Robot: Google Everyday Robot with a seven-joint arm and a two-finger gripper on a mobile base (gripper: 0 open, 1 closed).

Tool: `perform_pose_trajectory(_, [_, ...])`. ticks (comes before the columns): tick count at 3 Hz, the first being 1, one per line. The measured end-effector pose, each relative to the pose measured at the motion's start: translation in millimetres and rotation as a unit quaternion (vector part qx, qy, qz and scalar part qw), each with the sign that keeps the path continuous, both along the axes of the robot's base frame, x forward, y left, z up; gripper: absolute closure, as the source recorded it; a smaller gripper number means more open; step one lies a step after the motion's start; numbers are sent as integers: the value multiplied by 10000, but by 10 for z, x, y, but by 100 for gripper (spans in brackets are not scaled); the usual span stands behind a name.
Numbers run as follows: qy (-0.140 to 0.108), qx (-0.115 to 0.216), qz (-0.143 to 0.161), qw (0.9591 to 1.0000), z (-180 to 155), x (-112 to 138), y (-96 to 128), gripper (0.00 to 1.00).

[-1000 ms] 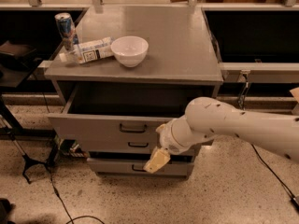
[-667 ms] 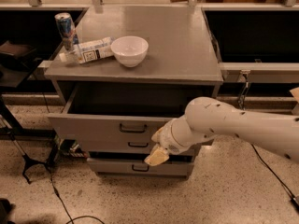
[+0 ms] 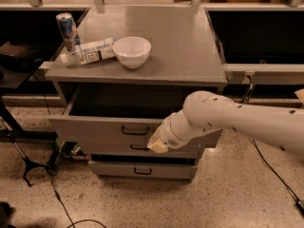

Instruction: Close top drawer

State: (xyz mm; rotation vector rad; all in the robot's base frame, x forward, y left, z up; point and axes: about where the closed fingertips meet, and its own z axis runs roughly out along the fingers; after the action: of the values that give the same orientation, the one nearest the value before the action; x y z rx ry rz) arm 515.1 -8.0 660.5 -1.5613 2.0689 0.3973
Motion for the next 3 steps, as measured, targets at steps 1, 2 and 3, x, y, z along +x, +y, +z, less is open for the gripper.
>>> perform_pose_trajectory(1, [-32,-30,-68,10000,30,199,12,100])
perform_pose_trajectory(2, [-27,-65,-132,9999,26,361,25,100])
perform_pose_trajectory(3, [-18,-91,-164,9998,25,419,37,80])
